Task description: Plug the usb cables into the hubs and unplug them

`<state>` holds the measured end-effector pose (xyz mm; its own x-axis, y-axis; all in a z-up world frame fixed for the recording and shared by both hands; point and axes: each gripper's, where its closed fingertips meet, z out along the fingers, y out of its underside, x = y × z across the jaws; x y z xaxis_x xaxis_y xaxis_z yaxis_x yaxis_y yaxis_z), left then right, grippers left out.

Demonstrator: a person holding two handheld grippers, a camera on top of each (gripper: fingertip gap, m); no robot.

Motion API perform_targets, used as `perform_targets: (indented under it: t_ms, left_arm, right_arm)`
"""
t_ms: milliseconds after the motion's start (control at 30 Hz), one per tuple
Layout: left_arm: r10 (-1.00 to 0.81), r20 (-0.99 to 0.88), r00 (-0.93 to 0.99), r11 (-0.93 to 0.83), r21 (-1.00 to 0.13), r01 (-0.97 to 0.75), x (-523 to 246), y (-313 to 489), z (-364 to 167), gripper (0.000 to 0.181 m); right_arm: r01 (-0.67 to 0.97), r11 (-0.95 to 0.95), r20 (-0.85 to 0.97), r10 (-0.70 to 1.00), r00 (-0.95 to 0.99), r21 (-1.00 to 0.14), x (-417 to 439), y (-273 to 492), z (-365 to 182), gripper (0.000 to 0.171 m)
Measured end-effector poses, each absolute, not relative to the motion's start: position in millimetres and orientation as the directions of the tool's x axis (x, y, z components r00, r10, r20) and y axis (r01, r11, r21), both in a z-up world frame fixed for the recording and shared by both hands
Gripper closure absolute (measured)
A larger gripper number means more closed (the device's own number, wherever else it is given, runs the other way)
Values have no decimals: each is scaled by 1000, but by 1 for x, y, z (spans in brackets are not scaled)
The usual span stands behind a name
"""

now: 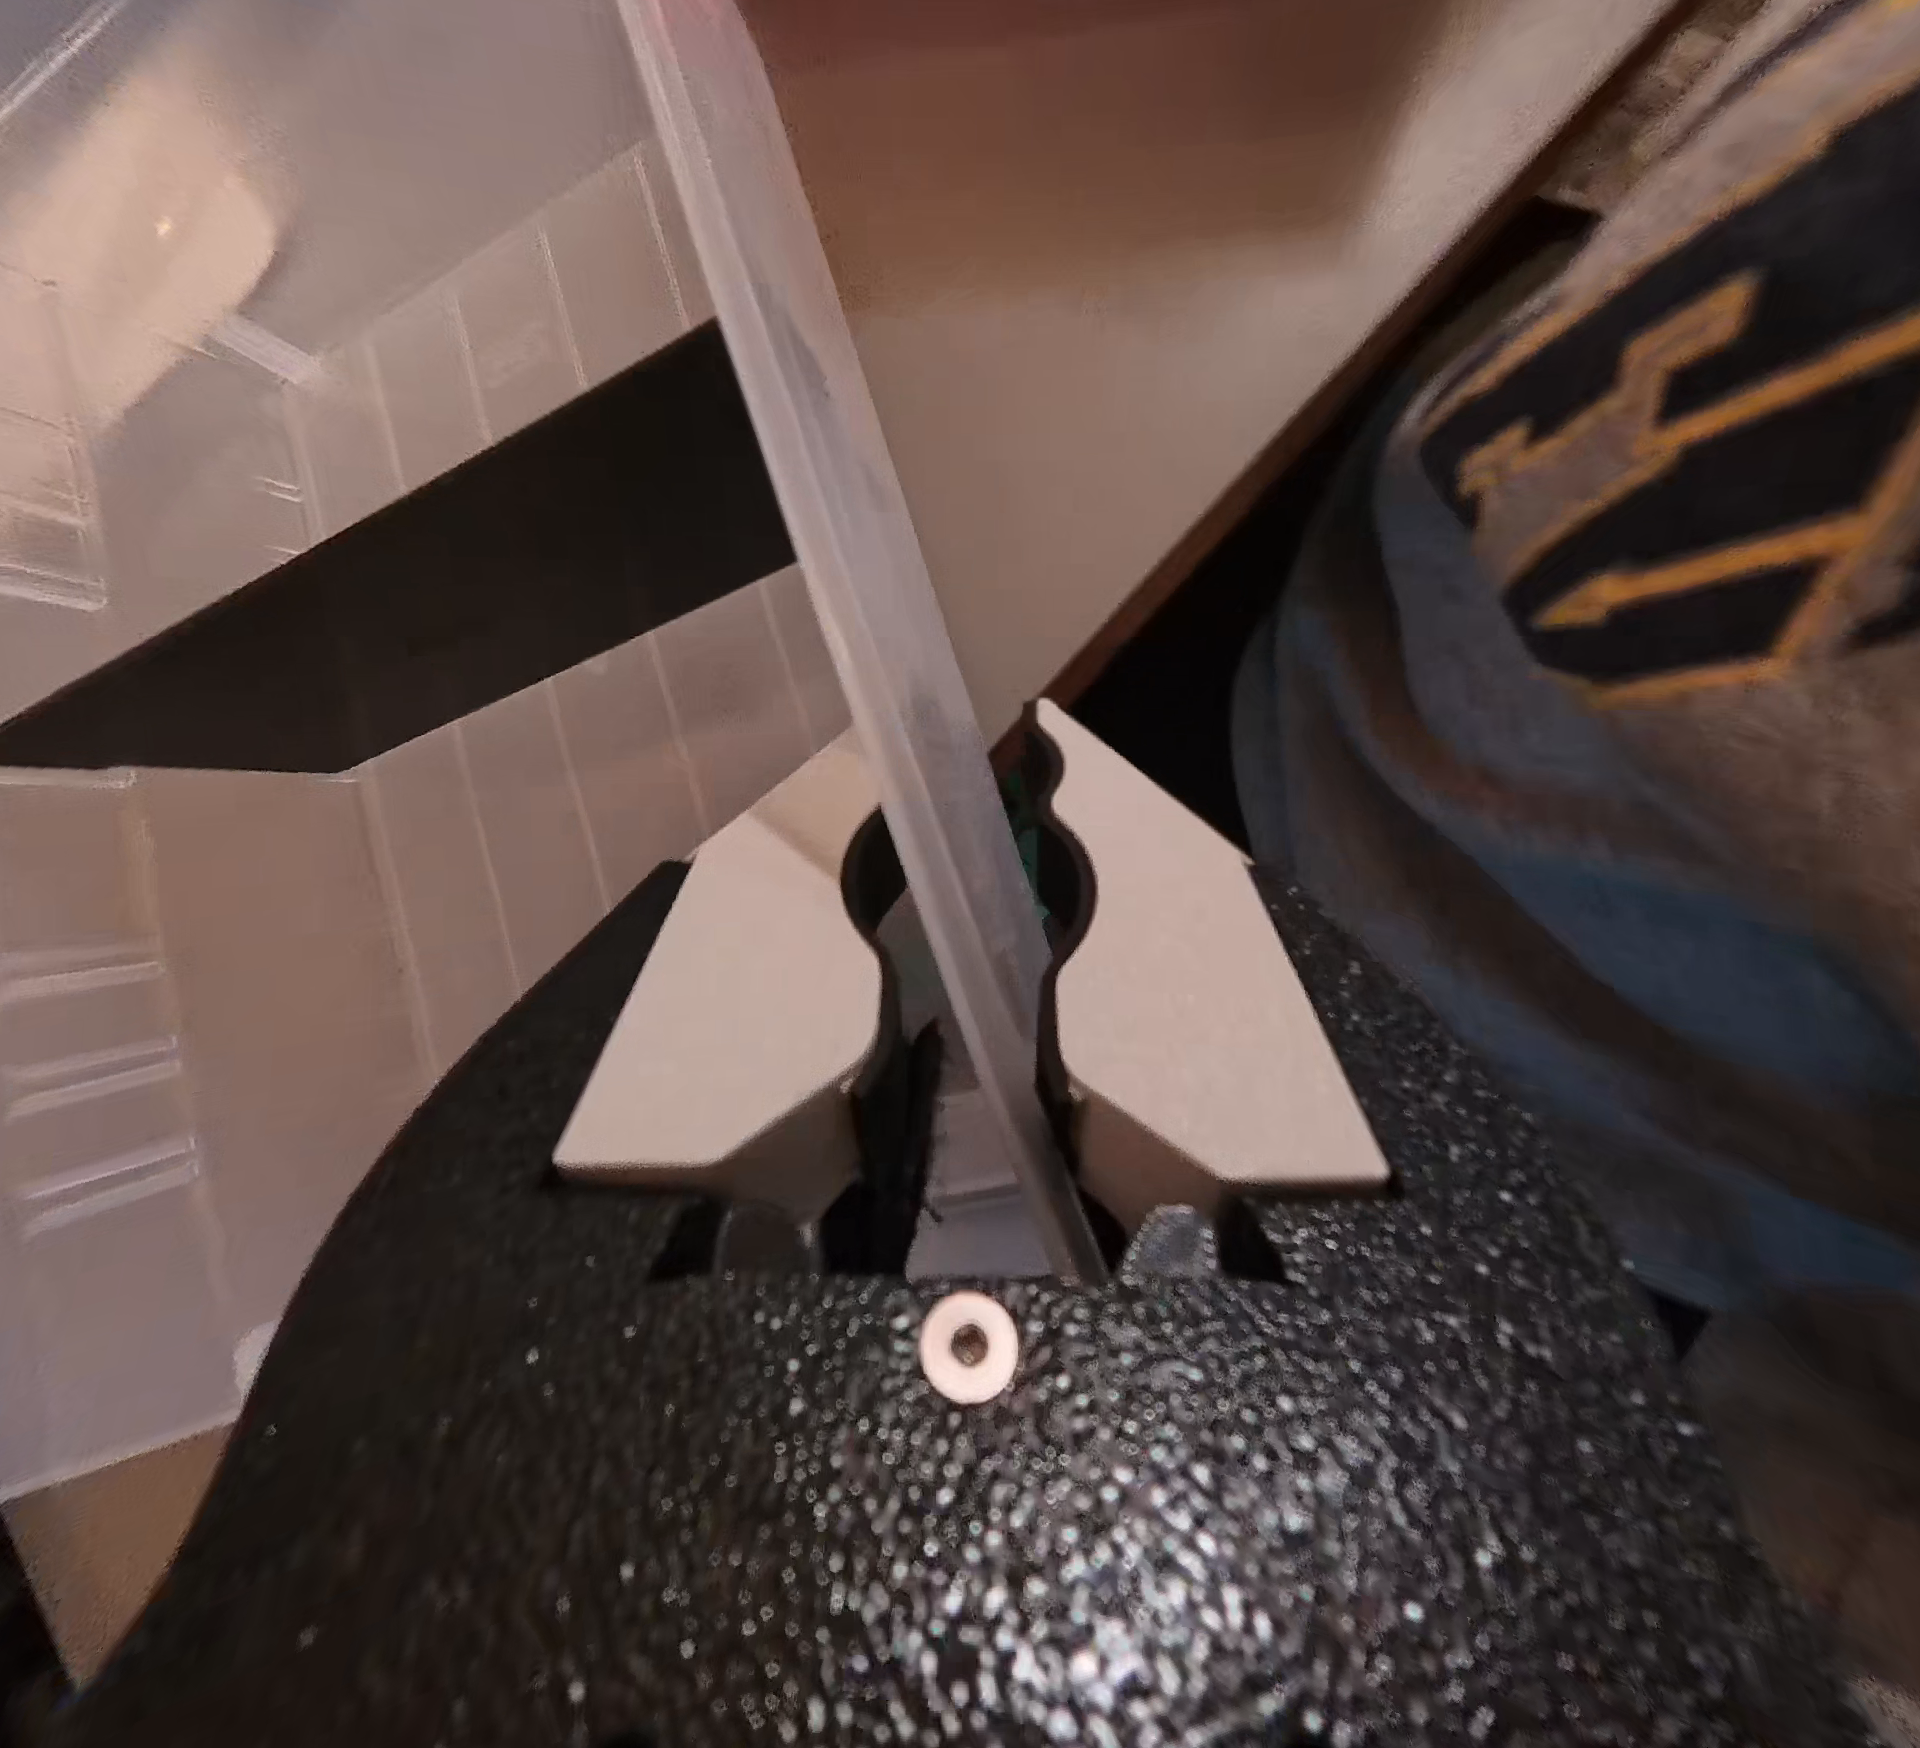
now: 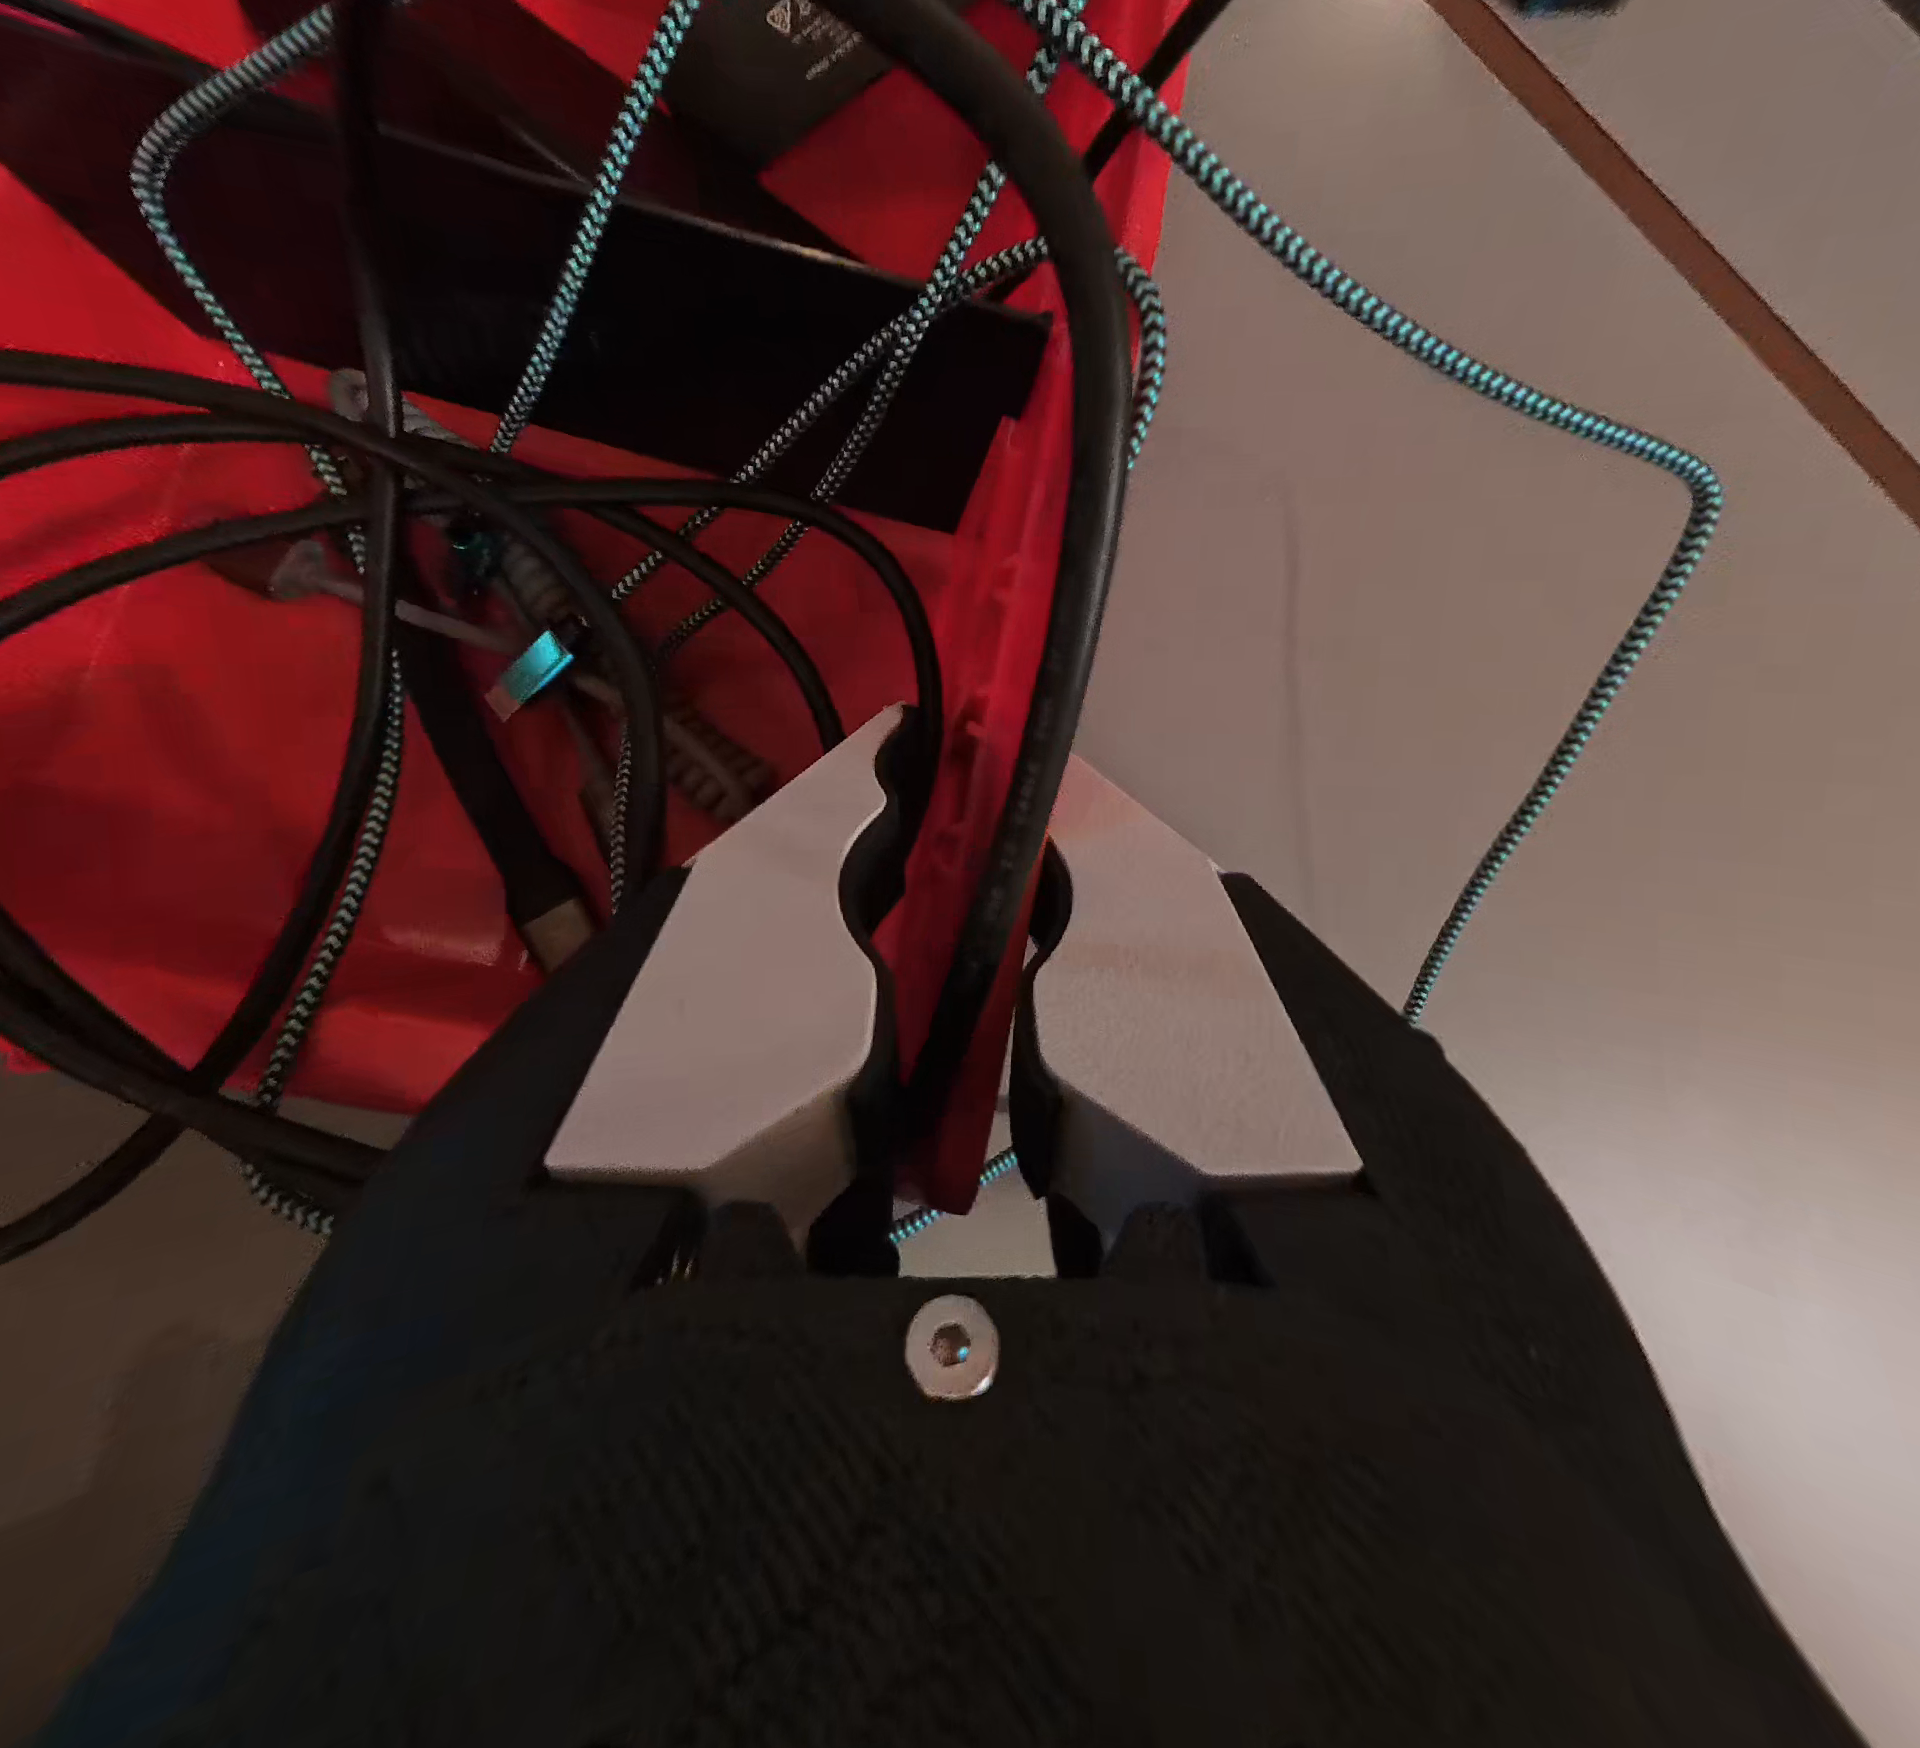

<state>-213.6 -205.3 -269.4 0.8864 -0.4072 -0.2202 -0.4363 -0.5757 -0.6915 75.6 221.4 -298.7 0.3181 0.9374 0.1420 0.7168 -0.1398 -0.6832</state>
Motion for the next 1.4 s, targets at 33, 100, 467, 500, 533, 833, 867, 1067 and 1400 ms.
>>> perform_targets:
  t_ms: [33,100,467,500,533,833,867,1067,1400]
  left_arm:
    - [-443,-226,867,-561,-685,-465,-209,-212,-269,165]
    - [-500,-221,837,-539,-677,-501,-200,-223,-267,165]
    - [-553,-174,815,-528,-684,-503,-176,-277,-242,163]
    - [-546,-189,816,-520,-687,-508,-175,-280,-237,163]
    - [-535,-214,817,-505,-695,-513,-174,-280,-230,162]
    - [-442,-429,788,-355,-723,-593,-185,-226,-168,161]
    - [-443,-446,778,-330,-726,-604,-184,-210,-161,161]
    - [-546,-507,667,-98,-752,-651,-129,-93,-123,162]
    - [-821,-400,406,91,-795,-599,85,59,-117,162]
  right_arm:
    - [721,-118,134,950,282,-682,65,224,-299,159]
    - [729,-73,120,970,210,-681,42,229,-299,159]
    - [732,89,27,995,-95,-676,-104,213,-300,155]
    - [725,90,29,995,-97,-683,-116,211,-298,145]
    - [708,96,47,995,-88,-699,-125,210,-293,135]
    - [404,73,197,941,274,-912,-40,197,-201,111]
    - [373,61,186,932,310,-926,-19,191,-194,111]
    - [125,64,122,833,539,-990,101,158,-150,118]
    - [21,143,97,552,828,-990,252,135,-111,142]
